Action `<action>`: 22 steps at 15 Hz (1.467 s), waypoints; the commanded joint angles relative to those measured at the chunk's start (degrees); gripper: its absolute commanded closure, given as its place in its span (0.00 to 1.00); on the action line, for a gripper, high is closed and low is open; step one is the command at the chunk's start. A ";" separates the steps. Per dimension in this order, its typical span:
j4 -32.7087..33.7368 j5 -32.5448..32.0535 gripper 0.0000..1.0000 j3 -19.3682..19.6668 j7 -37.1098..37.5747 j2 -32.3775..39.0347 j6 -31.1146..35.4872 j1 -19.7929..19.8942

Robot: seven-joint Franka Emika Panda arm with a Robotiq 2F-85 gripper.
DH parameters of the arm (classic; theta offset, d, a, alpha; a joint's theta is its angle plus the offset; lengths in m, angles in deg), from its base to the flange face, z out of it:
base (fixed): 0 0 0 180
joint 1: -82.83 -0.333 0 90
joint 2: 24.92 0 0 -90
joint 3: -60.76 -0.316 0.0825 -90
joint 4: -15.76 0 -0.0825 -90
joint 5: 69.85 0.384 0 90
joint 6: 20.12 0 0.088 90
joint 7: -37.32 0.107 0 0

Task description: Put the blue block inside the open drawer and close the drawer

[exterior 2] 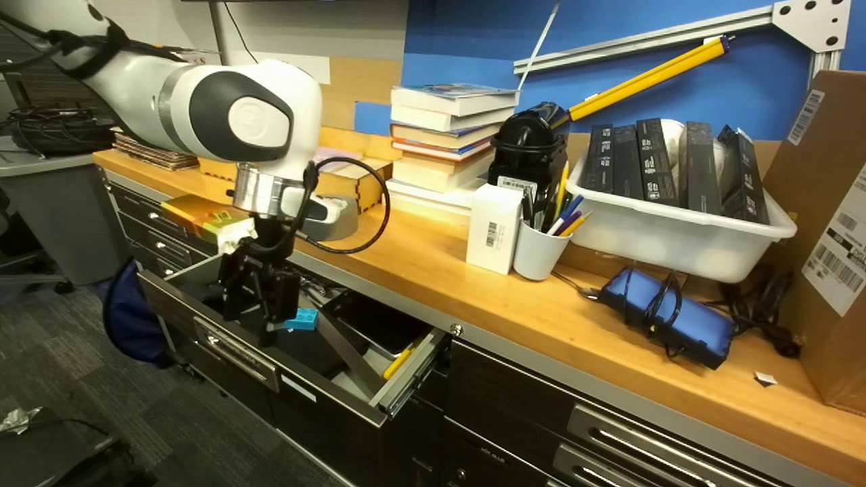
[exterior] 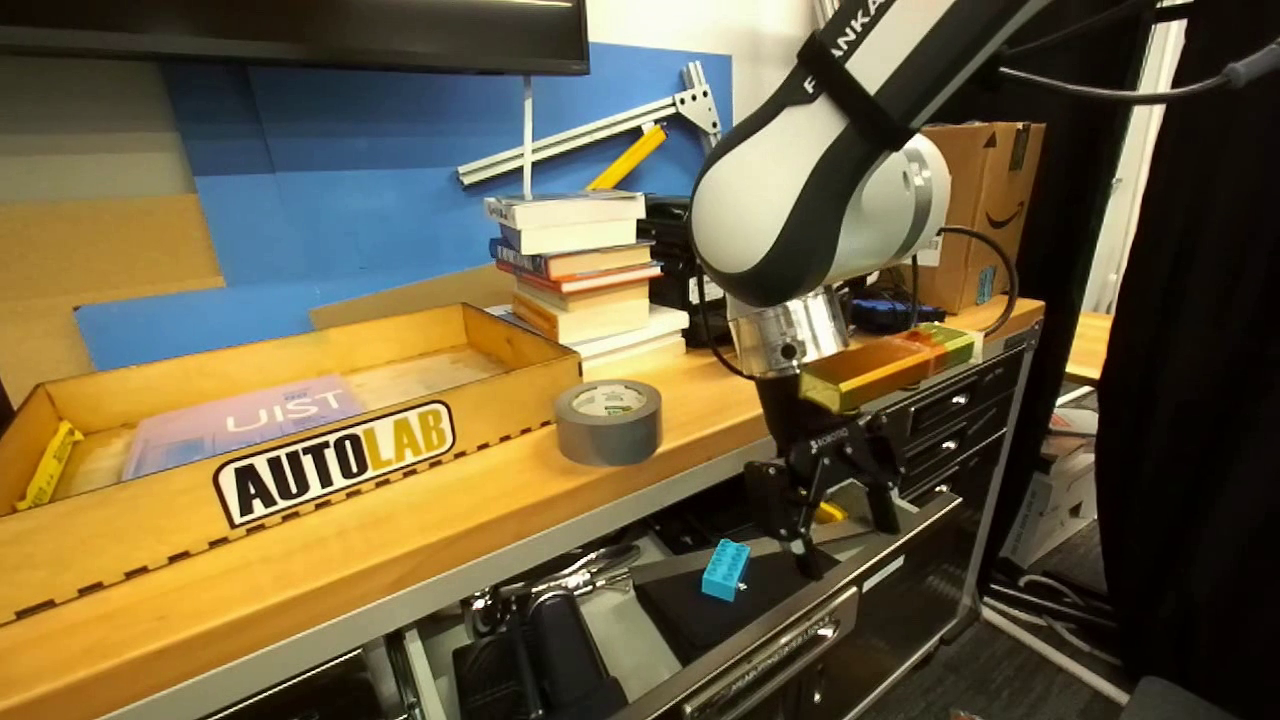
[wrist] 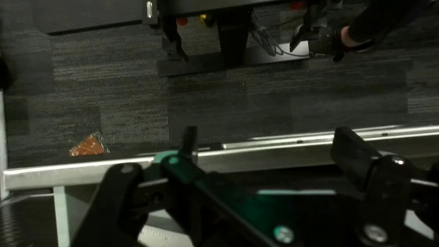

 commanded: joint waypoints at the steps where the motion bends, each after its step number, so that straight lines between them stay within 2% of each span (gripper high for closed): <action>1: 1.68 1.99 0.00 0.97 -5.63 6.00 -1.34 1.27; 5: 0.25 2.35 0.00 1.03 -10.73 12.26 -0.15 2.02; 10: -0.66 2.53 0.00 0.86 -9.69 16.33 4.55 2.13; 16: 1.96 15.21 0.00 0.70 -5.81 18.09 12.88 3.26; 22: 1.43 25.88 0.00 0.38 -0.62 17.51 23.11 3.05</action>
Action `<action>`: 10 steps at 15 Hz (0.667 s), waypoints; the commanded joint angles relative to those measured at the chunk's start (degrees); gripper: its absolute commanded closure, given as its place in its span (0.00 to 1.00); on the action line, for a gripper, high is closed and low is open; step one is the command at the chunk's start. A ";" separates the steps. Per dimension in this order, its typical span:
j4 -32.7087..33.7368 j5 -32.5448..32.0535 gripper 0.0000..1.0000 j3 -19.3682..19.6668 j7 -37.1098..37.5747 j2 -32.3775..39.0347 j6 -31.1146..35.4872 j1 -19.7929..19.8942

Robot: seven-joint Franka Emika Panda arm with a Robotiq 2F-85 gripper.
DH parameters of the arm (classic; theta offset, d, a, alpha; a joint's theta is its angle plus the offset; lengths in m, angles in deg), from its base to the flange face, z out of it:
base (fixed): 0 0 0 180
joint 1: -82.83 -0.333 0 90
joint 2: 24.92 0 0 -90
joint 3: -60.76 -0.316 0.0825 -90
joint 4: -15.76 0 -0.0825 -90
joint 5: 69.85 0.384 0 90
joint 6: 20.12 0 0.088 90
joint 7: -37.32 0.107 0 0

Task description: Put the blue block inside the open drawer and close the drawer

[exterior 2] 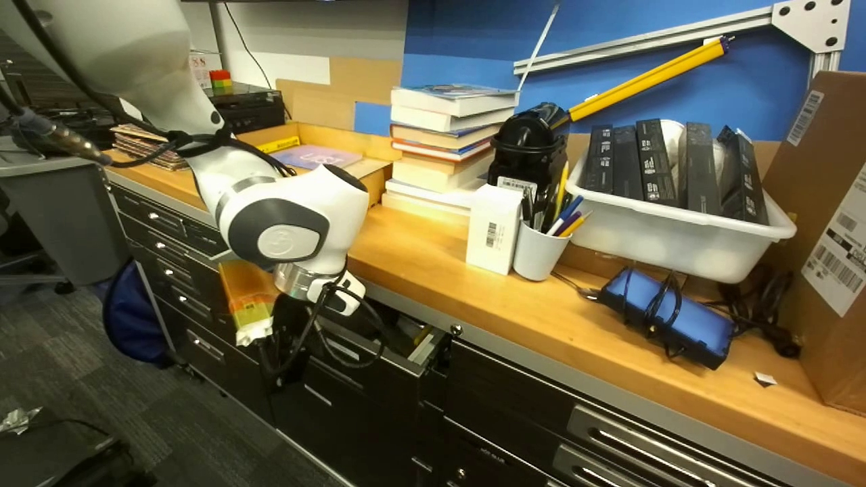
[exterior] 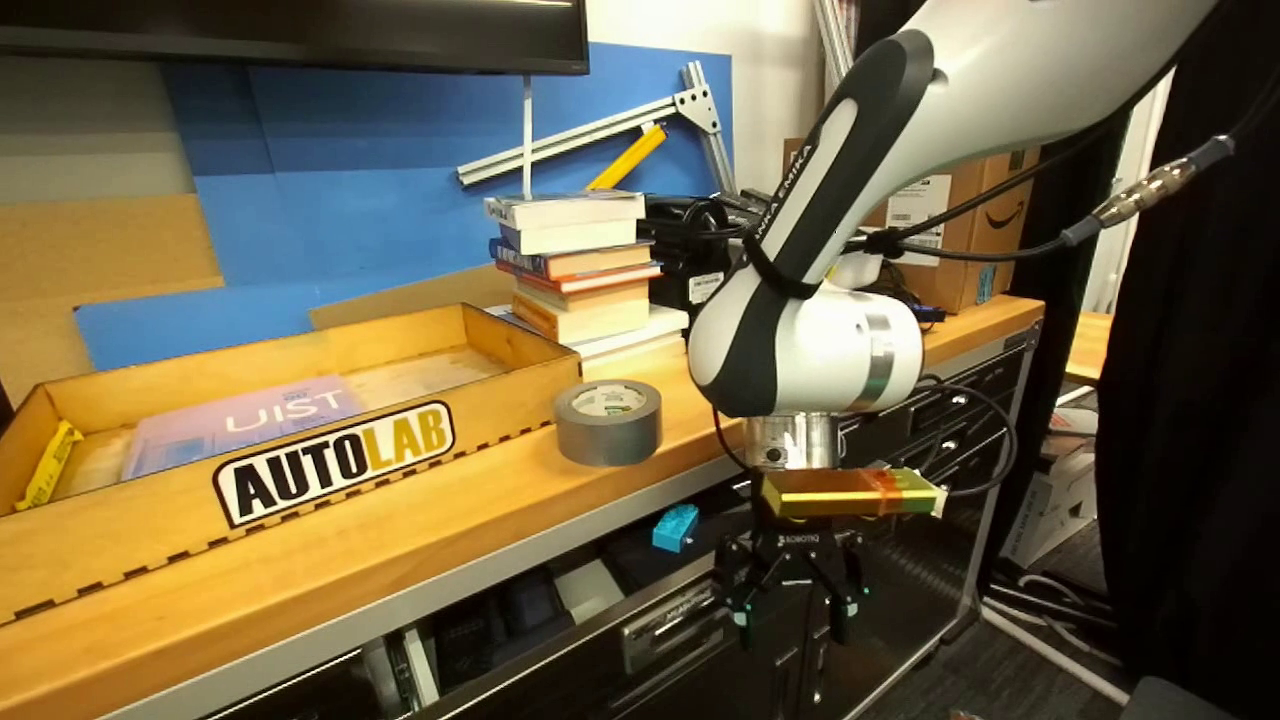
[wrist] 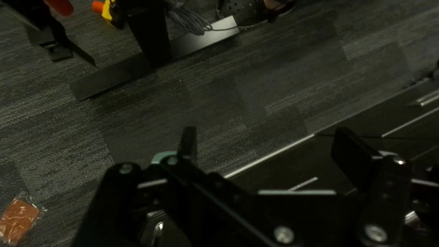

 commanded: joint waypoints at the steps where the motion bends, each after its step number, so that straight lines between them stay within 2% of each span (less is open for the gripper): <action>1: 0.47 6.29 0.00 -0.81 3.86 0.50 6.84 0.29; 5: -0.51 11.11 0.00 -1.51 8.79 0.46 16.05 -0.65; 10: -2.77 13.50 0.00 -2.05 17.16 0.00 28.43 -2.02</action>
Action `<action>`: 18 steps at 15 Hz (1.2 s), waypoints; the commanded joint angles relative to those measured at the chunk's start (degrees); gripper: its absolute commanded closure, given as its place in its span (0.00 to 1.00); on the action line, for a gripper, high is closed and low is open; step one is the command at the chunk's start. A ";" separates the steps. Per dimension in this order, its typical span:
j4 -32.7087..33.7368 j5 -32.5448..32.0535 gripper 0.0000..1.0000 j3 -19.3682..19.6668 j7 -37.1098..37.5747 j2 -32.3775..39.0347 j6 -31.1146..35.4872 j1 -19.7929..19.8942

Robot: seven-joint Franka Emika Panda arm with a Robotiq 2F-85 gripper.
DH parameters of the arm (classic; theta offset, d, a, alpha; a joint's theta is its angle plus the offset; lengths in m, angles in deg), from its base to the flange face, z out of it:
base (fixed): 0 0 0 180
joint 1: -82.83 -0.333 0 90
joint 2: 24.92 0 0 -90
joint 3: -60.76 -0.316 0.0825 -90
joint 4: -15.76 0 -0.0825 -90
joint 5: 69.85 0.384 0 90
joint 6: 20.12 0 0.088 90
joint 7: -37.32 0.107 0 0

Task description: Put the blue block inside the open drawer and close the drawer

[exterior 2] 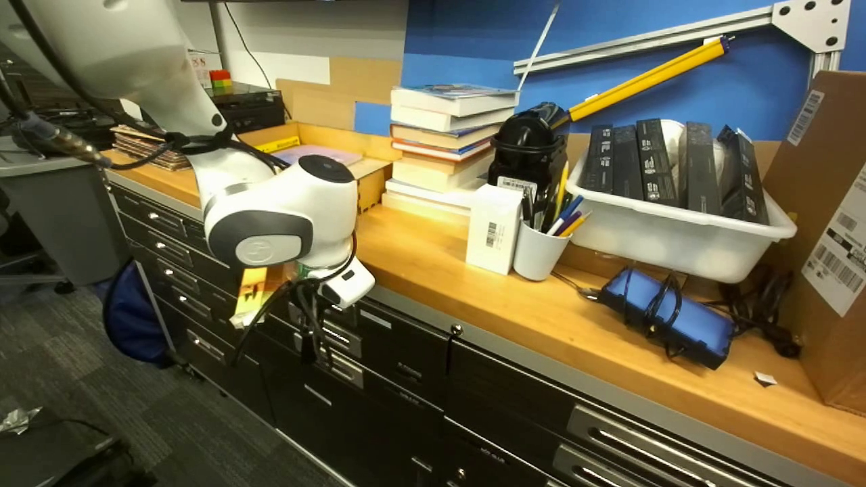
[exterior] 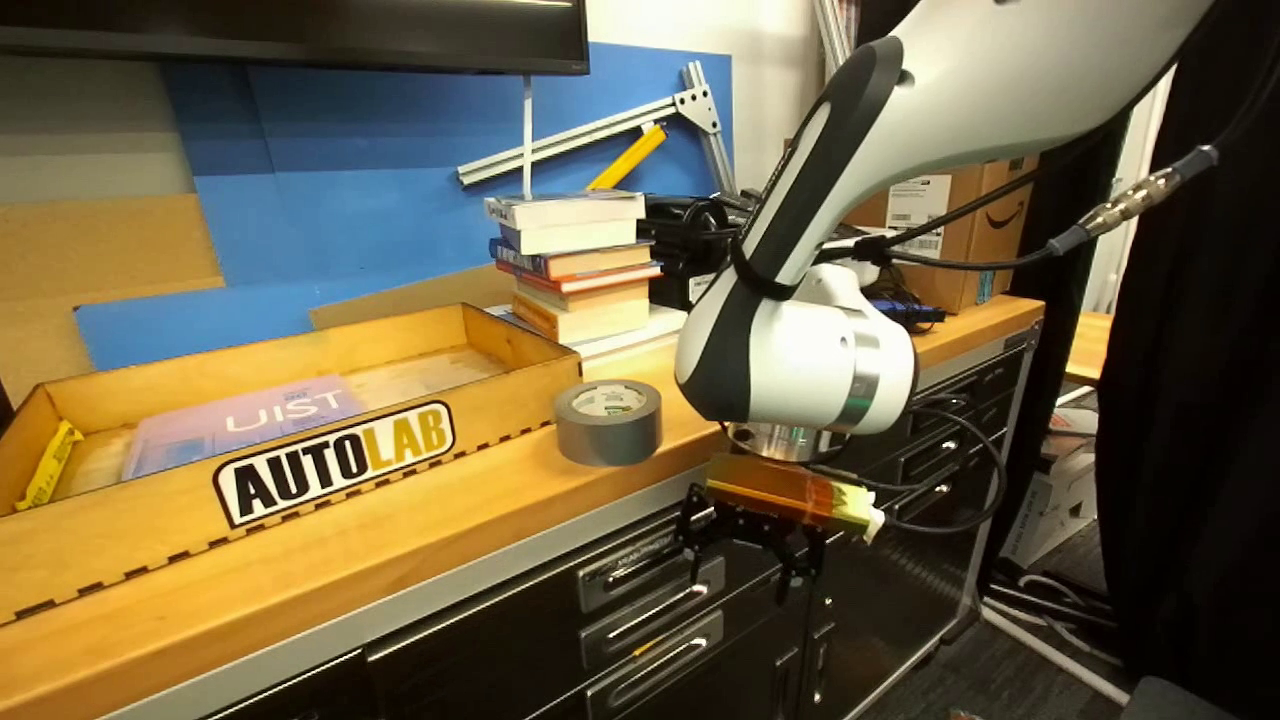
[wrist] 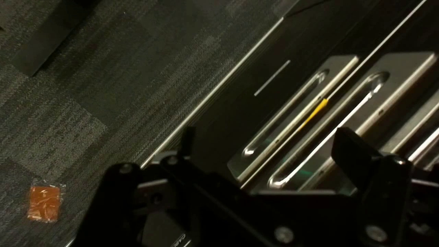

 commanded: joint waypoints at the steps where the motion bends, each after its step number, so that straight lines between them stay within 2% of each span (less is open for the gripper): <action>1: -2.24 1.46 0.00 0.12 7.44 -0.83 9.82 -1.91; 4: -7.24 -3.03 0.00 2.53 14.58 -4.37 14.79 -4.90; 6: -10.48 -11.93 0.00 5.44 14.26 -8.36 11.80 -7.02; 8: -13.08 -20.58 0.00 7.10 12.70 -14.99 7.09 -7.67; 10: -13.10 -24.39 0.00 5.25 9.47 -20.04 1.45 -5.88; 11: -12.68 -22.85 0.00 3.64 6.23 -22.99 -2.58 -4.93; 13: -11.71 -23.94 0.00 2.54 3.42 -29.39 -12.00 -4.62; 17: -8.12 -29.30 0.00 -0.32 -0.35 -37.84 -32.06 -4.03; 18: -9.14 -26.47 0.00 -0.29 1.83 -33.31 -25.56 -3.79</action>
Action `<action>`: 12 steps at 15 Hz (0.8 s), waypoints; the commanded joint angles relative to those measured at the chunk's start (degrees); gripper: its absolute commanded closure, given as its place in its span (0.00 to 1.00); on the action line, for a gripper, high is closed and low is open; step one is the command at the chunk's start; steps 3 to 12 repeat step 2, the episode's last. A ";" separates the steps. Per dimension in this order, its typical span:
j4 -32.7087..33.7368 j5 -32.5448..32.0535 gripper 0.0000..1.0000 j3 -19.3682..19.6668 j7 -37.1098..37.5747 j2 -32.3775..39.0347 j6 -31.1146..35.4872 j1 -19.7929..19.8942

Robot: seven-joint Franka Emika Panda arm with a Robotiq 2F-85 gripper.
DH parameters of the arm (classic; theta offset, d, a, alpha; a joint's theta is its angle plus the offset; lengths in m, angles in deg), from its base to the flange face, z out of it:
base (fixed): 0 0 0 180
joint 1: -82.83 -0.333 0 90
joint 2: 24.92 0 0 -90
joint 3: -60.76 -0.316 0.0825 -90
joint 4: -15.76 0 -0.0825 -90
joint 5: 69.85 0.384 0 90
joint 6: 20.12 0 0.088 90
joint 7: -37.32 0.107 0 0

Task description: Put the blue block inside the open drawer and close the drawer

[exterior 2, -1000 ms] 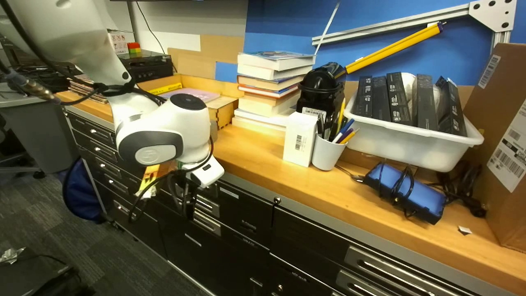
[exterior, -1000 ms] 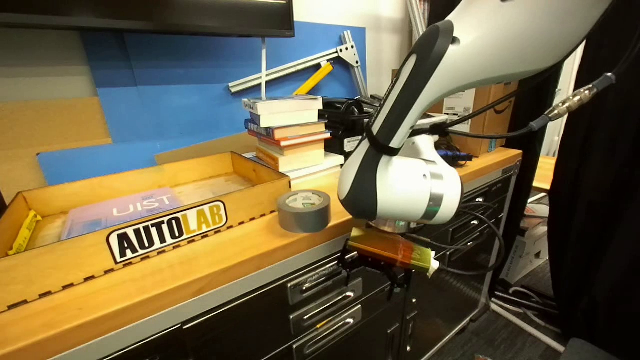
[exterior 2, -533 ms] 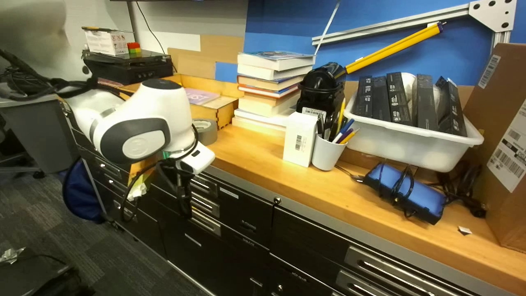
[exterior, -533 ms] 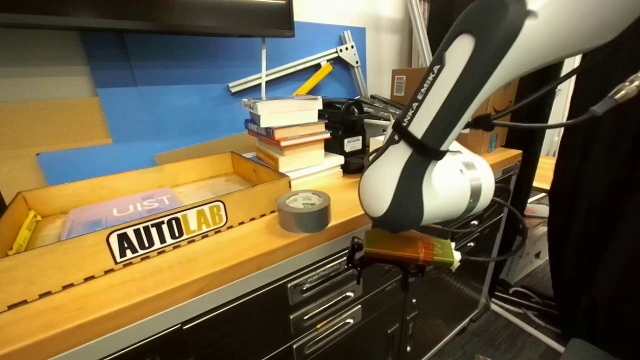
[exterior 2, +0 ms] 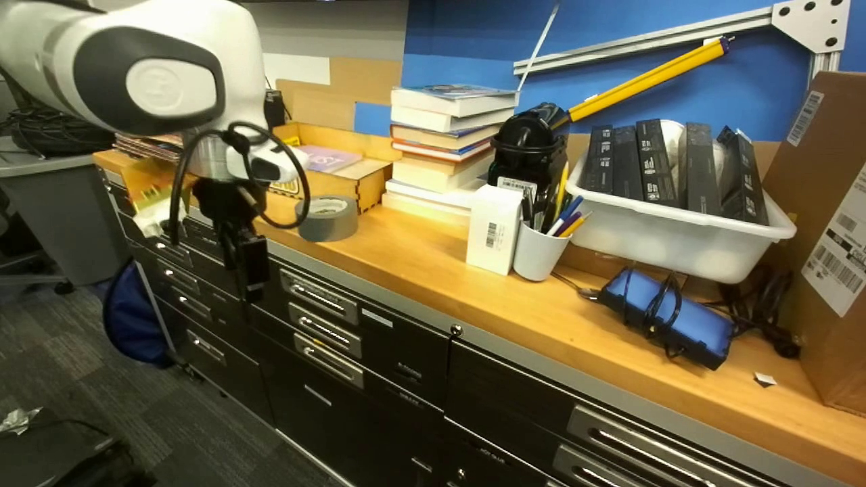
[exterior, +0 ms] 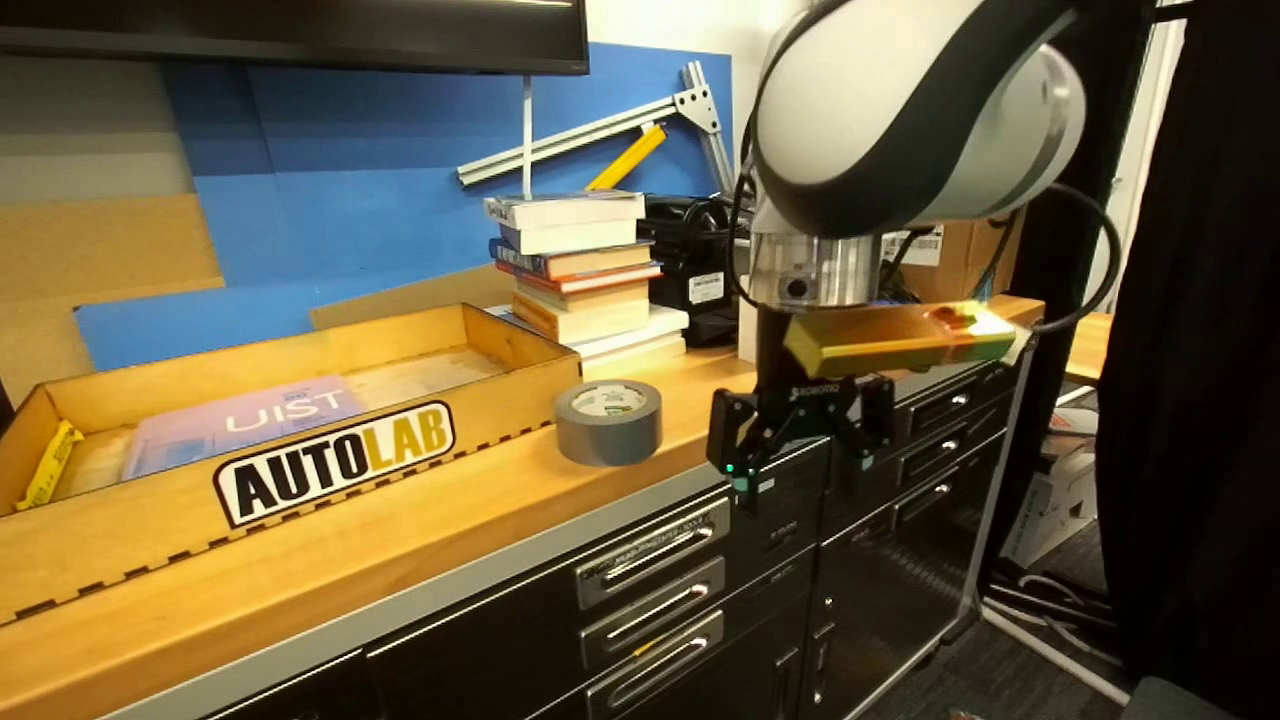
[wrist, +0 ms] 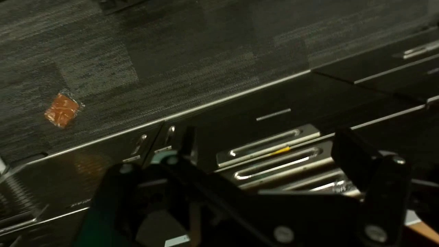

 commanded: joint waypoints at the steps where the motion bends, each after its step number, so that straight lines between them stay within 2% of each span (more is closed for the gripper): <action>1: 0.50 -0.06 0.00 -2.13 -1.06 -1.95 -3.30 1.71; 2: 0.62 -0.27 0.00 -2.38 -1.43 -3.46 -4.90 1.71; 12: 0.62 -0.27 0.00 -2.38 -1.43 -3.46 -4.90 1.71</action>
